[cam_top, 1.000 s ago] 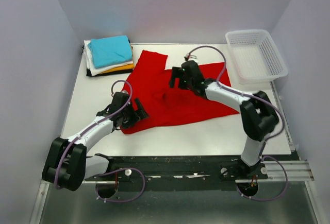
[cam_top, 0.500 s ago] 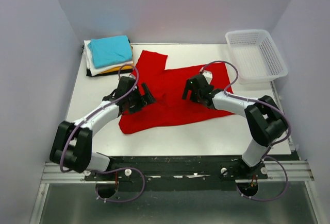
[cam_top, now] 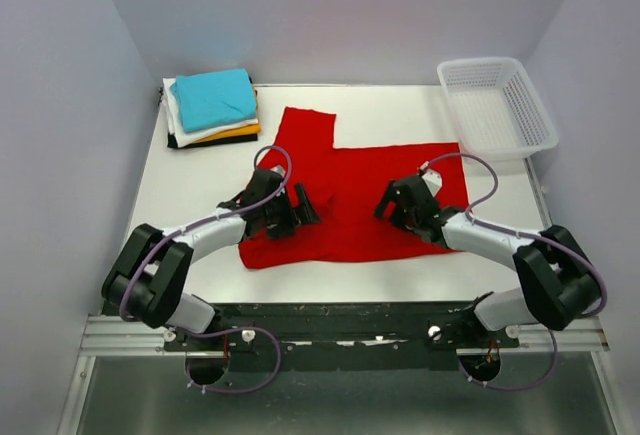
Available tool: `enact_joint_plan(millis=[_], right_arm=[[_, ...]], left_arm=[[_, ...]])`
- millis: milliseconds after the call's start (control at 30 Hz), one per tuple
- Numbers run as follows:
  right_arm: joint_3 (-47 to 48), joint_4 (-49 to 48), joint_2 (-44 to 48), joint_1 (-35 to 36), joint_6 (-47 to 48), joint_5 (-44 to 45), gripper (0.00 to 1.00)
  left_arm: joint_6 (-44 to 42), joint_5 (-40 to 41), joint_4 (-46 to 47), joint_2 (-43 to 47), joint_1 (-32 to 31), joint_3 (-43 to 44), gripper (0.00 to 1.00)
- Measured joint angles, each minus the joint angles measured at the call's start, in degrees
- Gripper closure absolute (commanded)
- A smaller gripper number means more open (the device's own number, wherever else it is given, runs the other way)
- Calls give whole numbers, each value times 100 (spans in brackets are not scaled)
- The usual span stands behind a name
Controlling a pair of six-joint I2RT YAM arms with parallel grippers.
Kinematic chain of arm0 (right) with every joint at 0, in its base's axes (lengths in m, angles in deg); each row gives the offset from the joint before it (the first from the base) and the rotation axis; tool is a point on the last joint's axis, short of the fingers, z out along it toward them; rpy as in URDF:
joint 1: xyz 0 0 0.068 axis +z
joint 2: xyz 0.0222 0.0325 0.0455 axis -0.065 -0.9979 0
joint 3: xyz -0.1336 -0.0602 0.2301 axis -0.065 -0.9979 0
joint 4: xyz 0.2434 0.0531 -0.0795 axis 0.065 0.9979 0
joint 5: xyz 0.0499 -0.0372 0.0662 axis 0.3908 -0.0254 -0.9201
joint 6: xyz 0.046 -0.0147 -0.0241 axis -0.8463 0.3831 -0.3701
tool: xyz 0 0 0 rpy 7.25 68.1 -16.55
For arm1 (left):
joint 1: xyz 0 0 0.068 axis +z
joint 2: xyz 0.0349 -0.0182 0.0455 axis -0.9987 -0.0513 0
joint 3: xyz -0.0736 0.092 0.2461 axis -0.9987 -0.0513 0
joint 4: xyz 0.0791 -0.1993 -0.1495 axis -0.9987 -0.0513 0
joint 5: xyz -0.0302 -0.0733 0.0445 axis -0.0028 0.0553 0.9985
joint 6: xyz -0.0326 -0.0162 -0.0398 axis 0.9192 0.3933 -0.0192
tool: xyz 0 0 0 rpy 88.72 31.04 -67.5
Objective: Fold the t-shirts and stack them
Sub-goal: Fold the flattened tshirt in 1/3 of the way
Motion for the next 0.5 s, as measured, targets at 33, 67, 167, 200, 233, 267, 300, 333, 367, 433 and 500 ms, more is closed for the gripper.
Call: enact_joint_plan(millis=[33, 67, 167, 200, 233, 267, 300, 333, 367, 433, 500], right_arm=[[-151, 20, 173, 0, -55, -63, 0], [-289, 50, 341, -2, -101, -118, 0], [-675, 116, 859, -2, -186, -385, 0], [-774, 181, 1016, 0, -223, -463, 0], [-844, 282, 1172, 2, -262, -538, 0], [-896, 398, 1311, 4, -315, -605, 0], [-951, 538, 1460, 11, -382, -675, 0], [-1008, 693, 1622, 20, -457, -730, 0], [-1060, 866, 1786, 37, -522, -787, 0], [-1152, 1318, 2144, 57, -664, -911, 0], [-1172, 1676, 2350, 72, -748, -1008, 0]], left_arm=[[48, 15, 17, 125, -85, -138, 1], [92, 39, 26, 245, -166, -245, 1], [258, 138, 22, 636, -466, -595, 1], [326, 155, 22, 772, -560, -717, 1], [396, 177, 0, 968, -686, -863, 1], [494, 201, -28, 1132, -778, -999, 1], [570, 227, -68, 1290, -868, -1106, 1], [656, 260, -111, 1419, -931, -1187, 1], [732, 297, -166, 1541, -986, -1261, 1], [874, 391, -273, 1777, -1062, -1364, 2], [981, 487, -417, 1950, -1097, -1416, 1]])
